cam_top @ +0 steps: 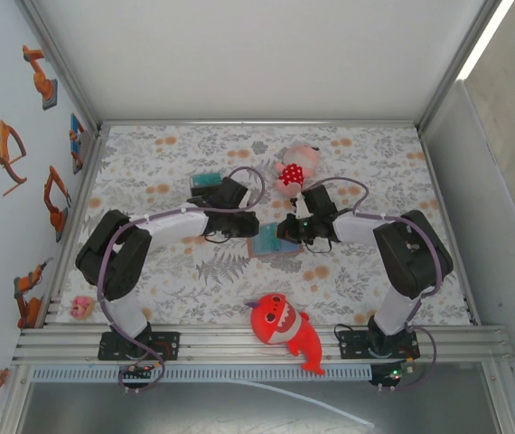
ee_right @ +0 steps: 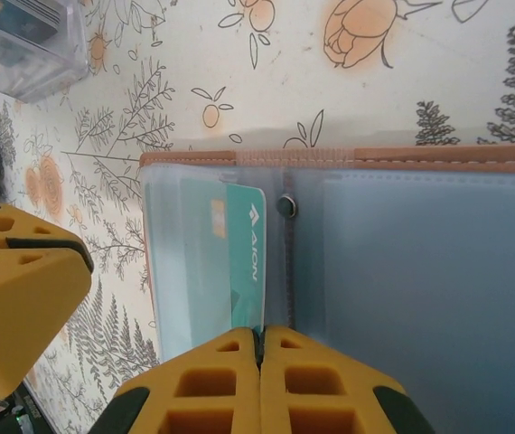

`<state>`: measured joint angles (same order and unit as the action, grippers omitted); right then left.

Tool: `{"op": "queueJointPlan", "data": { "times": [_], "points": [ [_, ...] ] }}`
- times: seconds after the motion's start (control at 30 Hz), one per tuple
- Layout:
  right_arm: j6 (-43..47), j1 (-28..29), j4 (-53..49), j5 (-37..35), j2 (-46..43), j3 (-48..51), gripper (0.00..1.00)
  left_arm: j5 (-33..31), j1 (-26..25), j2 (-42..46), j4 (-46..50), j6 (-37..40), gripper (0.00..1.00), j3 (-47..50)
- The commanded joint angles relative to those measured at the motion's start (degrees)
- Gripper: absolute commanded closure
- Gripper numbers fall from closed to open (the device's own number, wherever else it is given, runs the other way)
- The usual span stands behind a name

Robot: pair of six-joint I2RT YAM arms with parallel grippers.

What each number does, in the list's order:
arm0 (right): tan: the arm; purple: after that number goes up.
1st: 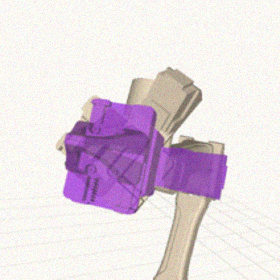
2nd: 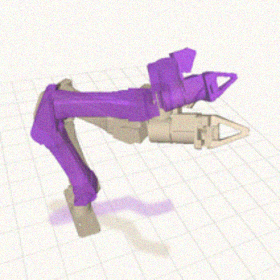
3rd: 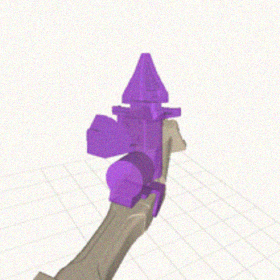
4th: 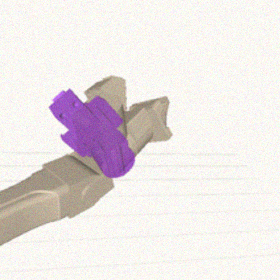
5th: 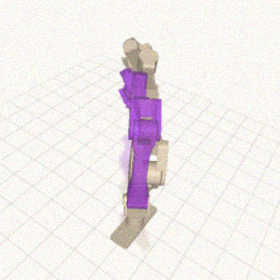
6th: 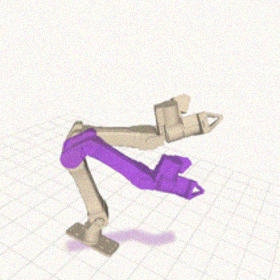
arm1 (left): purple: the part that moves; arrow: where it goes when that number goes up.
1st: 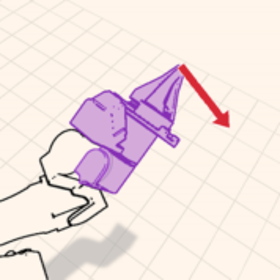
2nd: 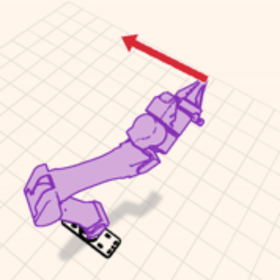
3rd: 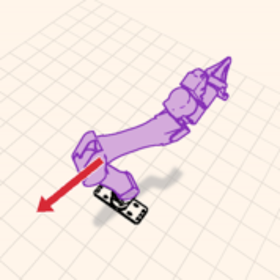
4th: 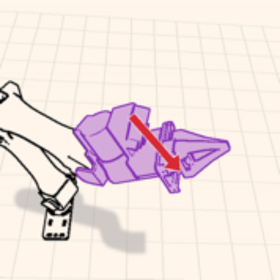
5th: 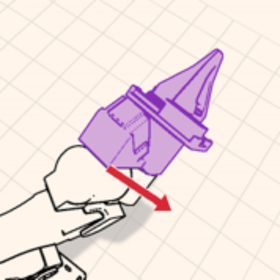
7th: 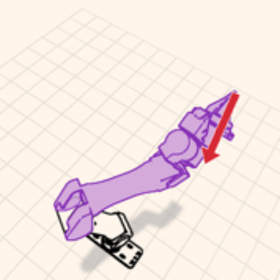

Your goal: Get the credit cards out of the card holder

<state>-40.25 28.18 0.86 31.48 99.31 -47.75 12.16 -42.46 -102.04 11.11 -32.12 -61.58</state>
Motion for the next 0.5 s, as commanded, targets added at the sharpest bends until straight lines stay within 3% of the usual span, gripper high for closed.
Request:
{"op": "queueJointPlan", "data": {
  "times": [0.0,0.47],
  "points": [
    [0.99,-0.50,-3.64,-2.48,0.37,-0.24,1.00,2.43,-0.85,-2.53,0.01,1.69,0.85,-1.31],
    [3.90,-1.42,-8.87,-4.91,-1.64,0.07,1.00,2.76,-0.55,-6.02,1.10,2.06,0.91,-0.89]
  ]
}}
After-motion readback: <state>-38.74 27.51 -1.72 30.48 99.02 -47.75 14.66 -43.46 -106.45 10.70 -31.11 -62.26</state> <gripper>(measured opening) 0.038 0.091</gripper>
